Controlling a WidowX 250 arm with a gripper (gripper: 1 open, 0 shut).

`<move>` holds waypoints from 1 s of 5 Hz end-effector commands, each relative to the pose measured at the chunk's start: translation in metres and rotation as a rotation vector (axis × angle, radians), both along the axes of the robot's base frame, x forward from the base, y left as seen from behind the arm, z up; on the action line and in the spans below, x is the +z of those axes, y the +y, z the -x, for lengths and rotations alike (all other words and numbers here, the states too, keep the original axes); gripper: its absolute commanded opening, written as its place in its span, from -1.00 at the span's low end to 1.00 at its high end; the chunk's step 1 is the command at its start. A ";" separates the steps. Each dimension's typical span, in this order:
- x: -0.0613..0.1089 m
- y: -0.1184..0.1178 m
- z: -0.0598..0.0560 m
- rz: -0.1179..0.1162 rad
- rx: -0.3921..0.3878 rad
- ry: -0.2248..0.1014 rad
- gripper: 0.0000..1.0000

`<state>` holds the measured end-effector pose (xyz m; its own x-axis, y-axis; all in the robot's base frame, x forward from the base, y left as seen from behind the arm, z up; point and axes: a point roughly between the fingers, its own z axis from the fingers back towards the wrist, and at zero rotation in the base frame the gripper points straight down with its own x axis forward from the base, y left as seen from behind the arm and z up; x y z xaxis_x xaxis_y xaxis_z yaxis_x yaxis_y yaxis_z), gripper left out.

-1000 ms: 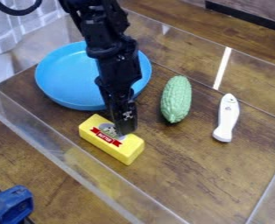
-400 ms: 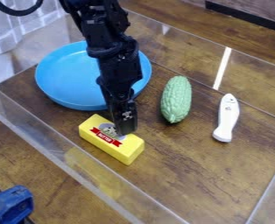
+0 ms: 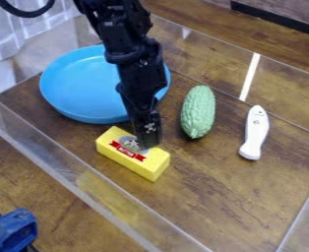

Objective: Put the yellow brick in the blue tray

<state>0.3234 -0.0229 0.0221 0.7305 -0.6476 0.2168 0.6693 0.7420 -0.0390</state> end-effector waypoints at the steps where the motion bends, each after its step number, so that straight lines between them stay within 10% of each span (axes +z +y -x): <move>1: -0.031 -0.008 0.004 -0.022 -0.078 0.044 1.00; 5: -0.042 -0.009 0.016 -0.003 -0.103 0.093 1.00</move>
<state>0.3266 -0.0259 0.0216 0.7033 -0.6736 0.2273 0.6973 0.7158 -0.0364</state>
